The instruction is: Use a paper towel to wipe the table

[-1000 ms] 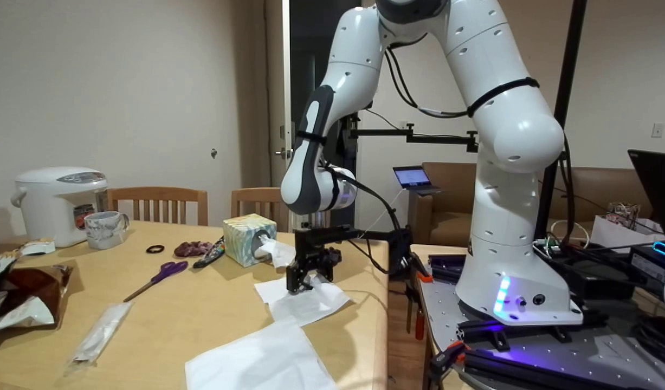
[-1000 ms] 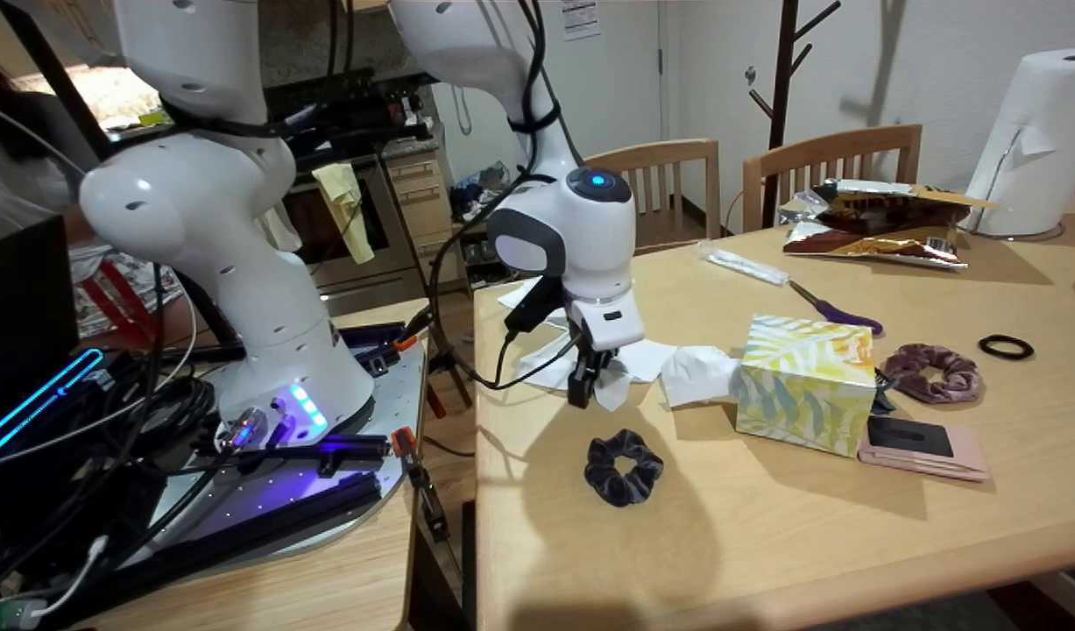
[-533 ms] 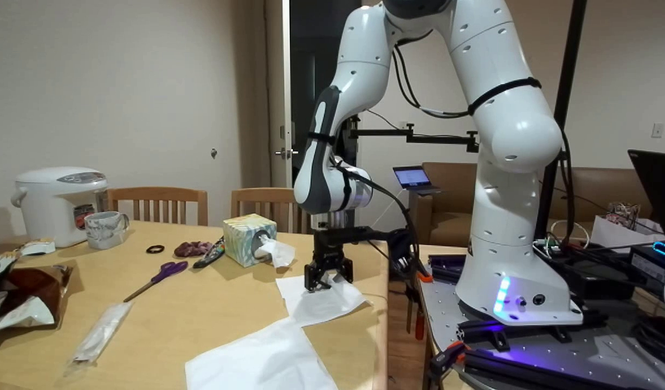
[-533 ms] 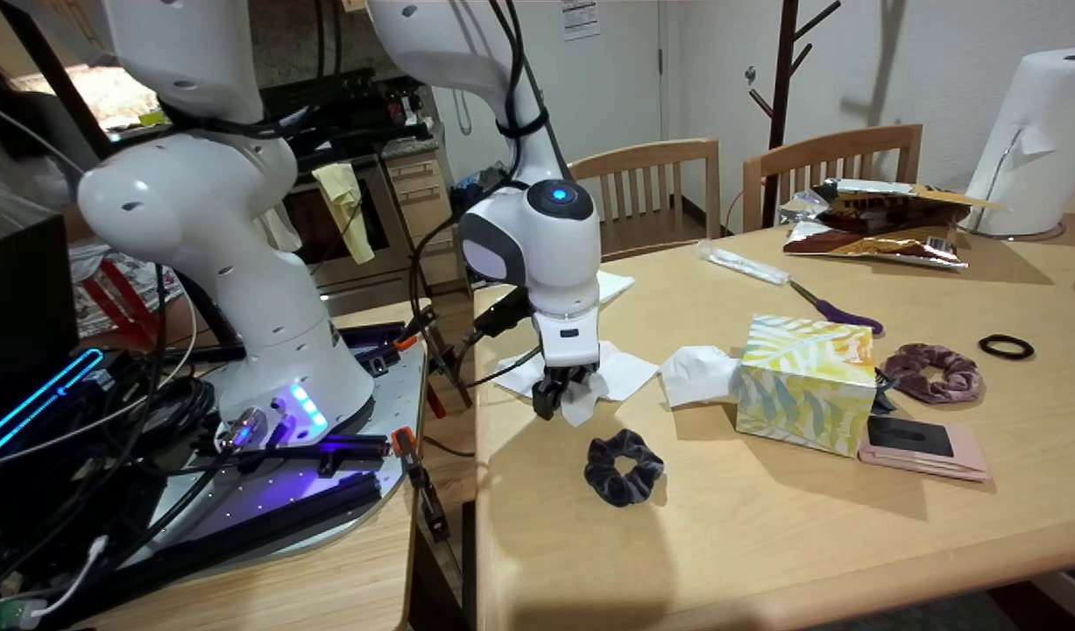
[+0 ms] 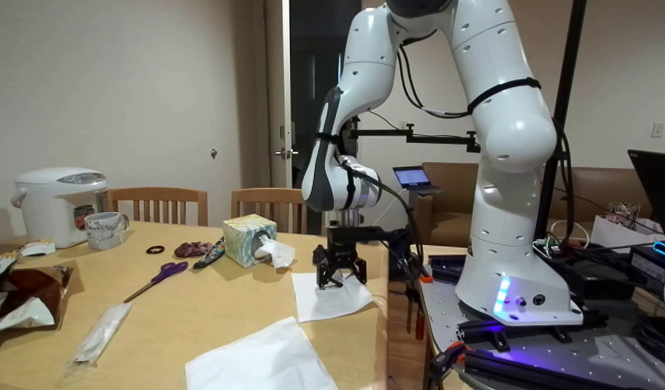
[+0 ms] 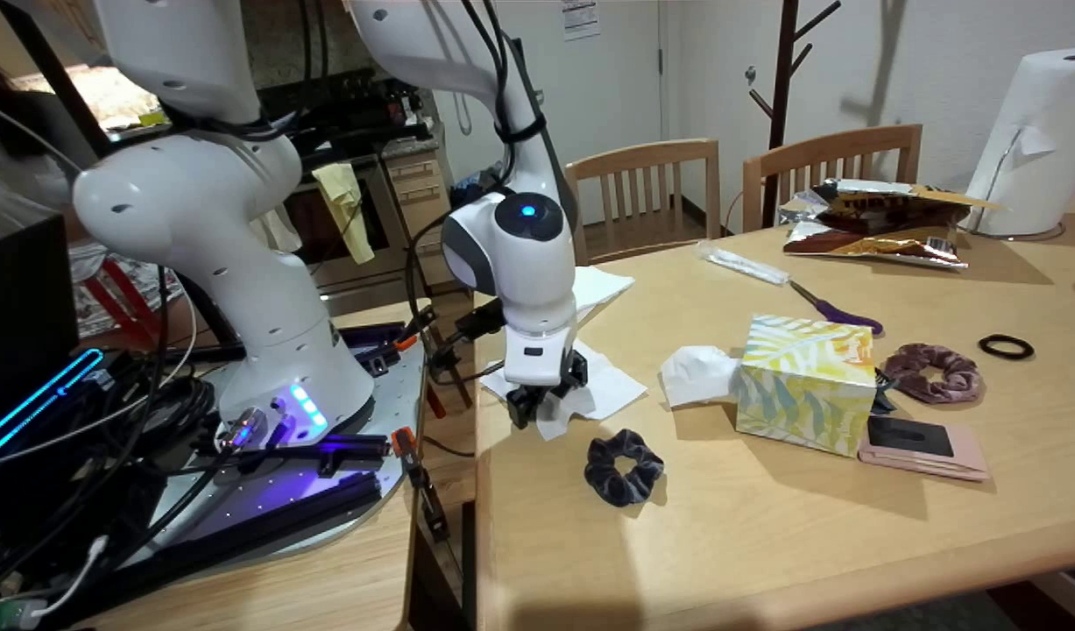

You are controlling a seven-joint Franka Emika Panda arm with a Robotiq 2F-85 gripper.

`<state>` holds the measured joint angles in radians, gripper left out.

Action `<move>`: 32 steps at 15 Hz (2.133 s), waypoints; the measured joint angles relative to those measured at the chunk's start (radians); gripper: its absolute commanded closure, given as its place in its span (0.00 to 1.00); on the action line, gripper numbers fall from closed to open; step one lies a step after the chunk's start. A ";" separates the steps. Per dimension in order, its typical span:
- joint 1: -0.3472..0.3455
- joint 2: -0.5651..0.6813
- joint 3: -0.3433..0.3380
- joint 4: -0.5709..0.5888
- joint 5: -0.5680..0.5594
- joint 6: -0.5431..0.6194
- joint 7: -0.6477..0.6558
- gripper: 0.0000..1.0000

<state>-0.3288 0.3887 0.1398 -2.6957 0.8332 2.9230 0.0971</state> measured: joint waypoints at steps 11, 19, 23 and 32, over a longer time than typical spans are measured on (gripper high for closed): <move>-0.051 -0.004 0.038 0.006 -0.028 -0.005 -0.126 0.99; -0.007 -0.003 -0.038 0.013 -0.170 -0.041 -0.125 0.39; 0.017 -0.011 -0.090 0.007 -0.180 -0.042 -0.121 0.13; 0.161 -0.080 -0.276 -0.020 -0.395 -0.048 0.055 0.00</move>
<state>-0.1680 0.3089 -0.1365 -2.7158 0.4385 2.8752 0.1516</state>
